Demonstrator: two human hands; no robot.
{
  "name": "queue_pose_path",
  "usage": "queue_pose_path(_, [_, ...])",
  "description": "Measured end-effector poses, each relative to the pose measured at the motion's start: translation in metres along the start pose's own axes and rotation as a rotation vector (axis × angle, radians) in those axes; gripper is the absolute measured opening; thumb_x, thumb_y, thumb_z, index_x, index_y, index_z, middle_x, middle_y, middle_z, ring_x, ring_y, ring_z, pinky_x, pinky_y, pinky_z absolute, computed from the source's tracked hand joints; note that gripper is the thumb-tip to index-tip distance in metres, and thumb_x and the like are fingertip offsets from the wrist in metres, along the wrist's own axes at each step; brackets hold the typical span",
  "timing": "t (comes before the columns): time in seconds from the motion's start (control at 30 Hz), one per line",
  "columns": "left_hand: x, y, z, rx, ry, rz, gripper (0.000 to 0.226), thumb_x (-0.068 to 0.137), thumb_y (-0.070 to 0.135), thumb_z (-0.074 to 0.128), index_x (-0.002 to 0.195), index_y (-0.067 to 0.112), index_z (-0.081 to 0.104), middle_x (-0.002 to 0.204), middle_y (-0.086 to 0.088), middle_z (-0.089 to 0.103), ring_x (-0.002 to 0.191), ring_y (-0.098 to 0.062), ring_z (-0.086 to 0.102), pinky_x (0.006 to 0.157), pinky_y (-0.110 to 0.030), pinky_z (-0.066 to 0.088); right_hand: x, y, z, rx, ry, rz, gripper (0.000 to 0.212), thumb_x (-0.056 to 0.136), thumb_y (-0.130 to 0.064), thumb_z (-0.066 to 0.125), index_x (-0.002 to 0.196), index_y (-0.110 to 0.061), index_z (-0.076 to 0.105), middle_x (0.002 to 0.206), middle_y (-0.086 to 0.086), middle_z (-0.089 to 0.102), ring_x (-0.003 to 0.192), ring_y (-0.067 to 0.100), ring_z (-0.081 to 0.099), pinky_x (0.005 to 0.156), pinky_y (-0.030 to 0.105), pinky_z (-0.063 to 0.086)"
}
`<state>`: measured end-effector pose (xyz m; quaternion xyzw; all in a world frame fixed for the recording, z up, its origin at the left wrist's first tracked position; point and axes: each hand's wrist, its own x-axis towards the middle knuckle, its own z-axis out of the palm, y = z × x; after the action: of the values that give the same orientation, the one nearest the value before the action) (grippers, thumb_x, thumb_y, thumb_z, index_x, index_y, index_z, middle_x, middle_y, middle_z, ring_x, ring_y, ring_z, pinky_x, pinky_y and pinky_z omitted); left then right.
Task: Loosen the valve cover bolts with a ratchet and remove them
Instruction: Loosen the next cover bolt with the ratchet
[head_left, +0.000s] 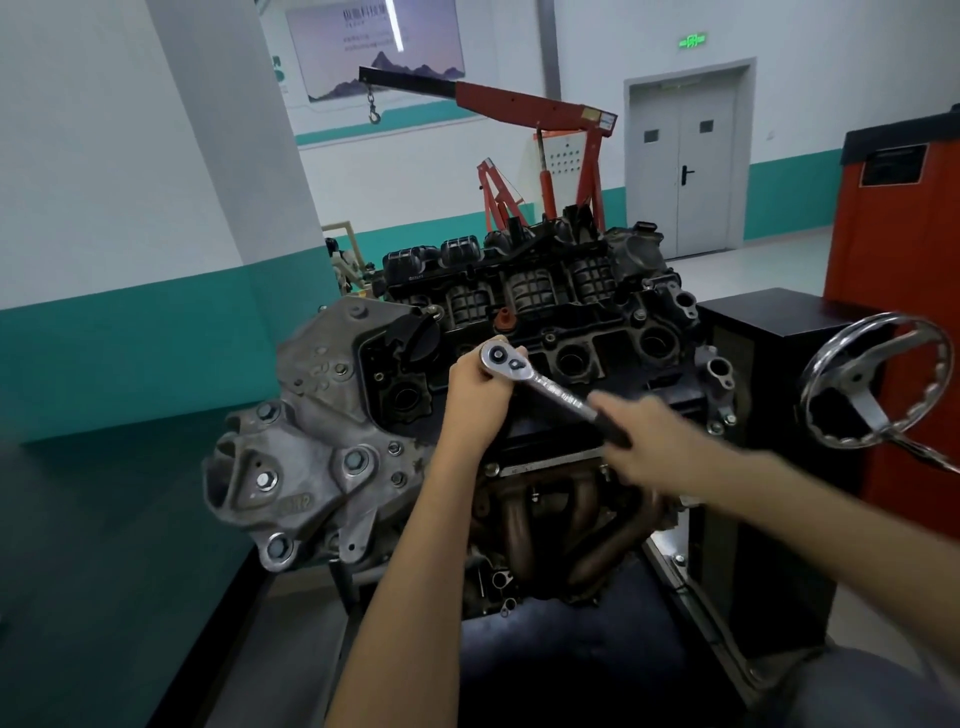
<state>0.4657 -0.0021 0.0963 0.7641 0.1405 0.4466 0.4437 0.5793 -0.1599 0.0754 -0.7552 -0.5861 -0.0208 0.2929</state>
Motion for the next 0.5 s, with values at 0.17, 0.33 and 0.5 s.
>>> queue_pose_path(0.17, [-0.009, 0.001, -0.003, -0.031, 0.074, -0.034, 0.028, 0.095, 0.009, 0.053, 0.076, 0.026, 0.063, 0.061, 0.017, 0.054, 0.061, 0.001, 0.045, 0.061, -0.013, 0.038, 0.04, 0.002, -0.054, -0.48, -0.046, -0.168, 0.032, 0.091, -0.016, 0.057, 0.121, -0.021, 0.047, 0.069, -0.009, 0.042, 0.066, 0.021, 0.05, 0.062, 0.032, 0.043])
queue_pose_path(0.33, [-0.016, -0.001, 0.009, -0.142, 0.196, -0.09, 0.024, 0.097, 0.014, 0.058, 0.074, 0.014, 0.051, 0.071, -0.008, 0.055, 0.071, -0.007, 0.048, 0.069, -0.019, 0.04, -0.01, -0.022, 0.018, -0.019, 0.093, 0.058, 0.022, 0.085, -0.013, 0.059, 0.098, -0.022, 0.043, 0.07, 0.004, 0.051, 0.064, 0.029, 0.057, 0.054, 0.03, 0.041])
queue_pose_path(0.5, [-0.014, 0.004, 0.013, -0.15, 0.259, -0.1, 0.036, 0.096, 0.012, 0.061, 0.07, 0.004, 0.037, 0.069, -0.009, 0.028, 0.066, -0.014, 0.027, 0.059, -0.011, 0.032, -0.022, -0.086, 0.104, 0.503, 0.244, 0.189, 0.025, 0.084, -0.002, 0.055, 0.1, -0.018, 0.045, 0.064, -0.004, 0.05, 0.053, 0.005, 0.049, 0.051, 0.015, 0.04])
